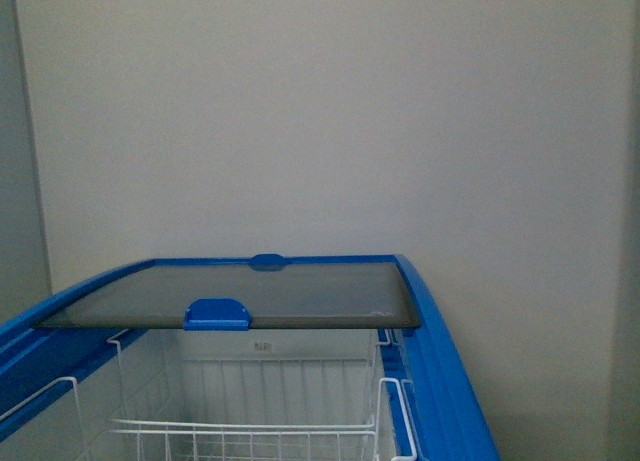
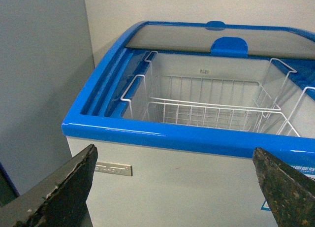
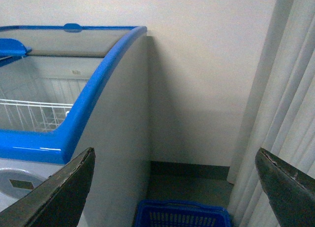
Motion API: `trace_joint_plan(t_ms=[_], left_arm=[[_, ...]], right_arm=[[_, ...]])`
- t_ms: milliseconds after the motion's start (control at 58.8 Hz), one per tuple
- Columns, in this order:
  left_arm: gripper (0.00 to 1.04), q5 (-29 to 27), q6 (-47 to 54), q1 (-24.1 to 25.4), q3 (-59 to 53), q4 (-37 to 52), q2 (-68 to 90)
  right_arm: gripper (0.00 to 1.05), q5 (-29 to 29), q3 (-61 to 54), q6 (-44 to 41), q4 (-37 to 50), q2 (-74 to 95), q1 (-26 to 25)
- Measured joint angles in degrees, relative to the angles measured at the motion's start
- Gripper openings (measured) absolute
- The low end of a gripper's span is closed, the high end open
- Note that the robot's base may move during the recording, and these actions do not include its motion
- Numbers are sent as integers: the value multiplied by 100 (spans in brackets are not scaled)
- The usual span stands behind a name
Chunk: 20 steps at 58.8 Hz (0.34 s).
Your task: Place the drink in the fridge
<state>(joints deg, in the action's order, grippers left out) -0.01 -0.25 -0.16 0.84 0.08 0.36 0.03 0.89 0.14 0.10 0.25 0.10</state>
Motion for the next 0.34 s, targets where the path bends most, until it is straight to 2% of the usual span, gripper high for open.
trace_joint_plan(t_ms=[340], left_arm=[[97, 0, 0, 0, -2, 0, 0]], right_arm=[[97, 0, 0, 2, 0, 0, 0]])
